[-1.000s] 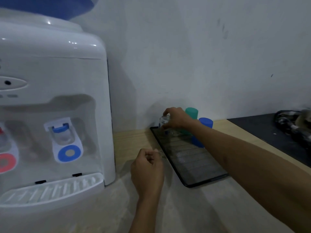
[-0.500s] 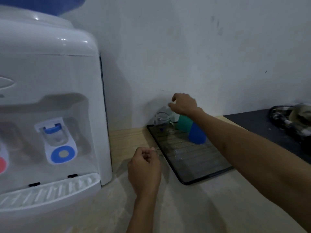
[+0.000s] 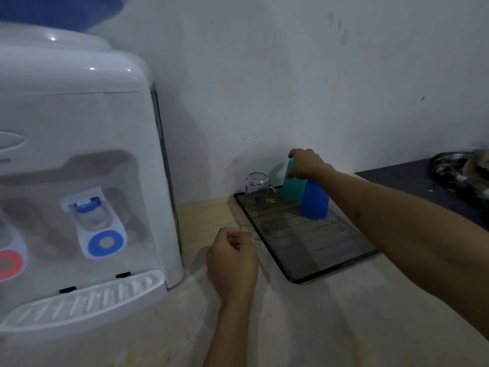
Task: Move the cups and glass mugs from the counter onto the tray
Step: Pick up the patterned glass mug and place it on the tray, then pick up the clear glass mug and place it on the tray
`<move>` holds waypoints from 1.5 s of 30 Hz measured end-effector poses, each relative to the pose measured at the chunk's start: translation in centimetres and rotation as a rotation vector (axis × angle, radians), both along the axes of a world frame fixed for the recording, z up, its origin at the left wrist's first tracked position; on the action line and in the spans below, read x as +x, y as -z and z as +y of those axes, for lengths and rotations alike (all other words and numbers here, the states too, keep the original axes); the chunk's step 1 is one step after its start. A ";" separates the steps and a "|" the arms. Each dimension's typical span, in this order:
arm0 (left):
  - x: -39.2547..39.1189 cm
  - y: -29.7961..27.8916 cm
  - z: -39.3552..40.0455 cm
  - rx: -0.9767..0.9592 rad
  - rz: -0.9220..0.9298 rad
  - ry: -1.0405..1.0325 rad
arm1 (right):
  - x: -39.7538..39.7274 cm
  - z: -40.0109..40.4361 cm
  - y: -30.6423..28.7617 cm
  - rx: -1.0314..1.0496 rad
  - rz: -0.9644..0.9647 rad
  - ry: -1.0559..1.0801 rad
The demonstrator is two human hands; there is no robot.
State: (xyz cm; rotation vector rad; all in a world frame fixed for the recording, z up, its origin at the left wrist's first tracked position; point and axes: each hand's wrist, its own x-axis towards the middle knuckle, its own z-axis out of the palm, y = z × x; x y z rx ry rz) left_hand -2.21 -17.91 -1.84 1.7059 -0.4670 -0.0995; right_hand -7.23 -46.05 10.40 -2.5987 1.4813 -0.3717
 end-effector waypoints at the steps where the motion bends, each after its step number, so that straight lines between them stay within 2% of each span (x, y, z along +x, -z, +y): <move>1: 0.0 0.0 0.0 0.001 -0.002 0.000 | -0.1 0.0 0.0 0.010 -0.015 0.009; 3: 0.2 0.0 0.0 0.002 0.006 -0.001 | -0.3 0.5 -0.1 -0.018 -0.013 0.031; 6: 0.2 0.0 -0.1 0.026 0.005 -0.002 | -0.9 2.4 -0.9 -0.166 -0.037 0.020; 10: -0.1 -0.3 0.3 0.013 0.006 0.011 | -2.7 8.0 -1.2 -0.353 -0.208 -0.150; 13: -0.4 -0.6 0.9 0.006 0.022 0.043 | -4.5 13.2 -0.4 -0.383 -0.320 -0.287; 19: -0.8 -0.9 3.8 -0.108 -0.012 0.187 | -6.1 21.8 2.5 -0.269 -0.543 -0.512; 25: -0.2 -1.2 9.5 -0.087 -0.224 0.154 | -4.4 27.4 6.0 -0.178 -0.657 -0.656; 30: 1.0 -1.9 14.4 0.001 -0.412 0.184 | -2.1 30.8 7.6 -0.112 -0.806 -0.653; 33: 1.9 -2.2 17.3 0.010 -0.514 0.137 | -0.6 33.0 8.3 -0.028 -0.858 -0.644; 41: 4.6 -2.0 23.7 0.051 -0.646 -0.075 | 2.3 37.9 10.2 0.130 -0.949 -0.658; 45: 5.0 -1.5 25.7 0.087 -0.719 -0.130 | 2.3 38.0 11.2 0.103 -0.924 -0.732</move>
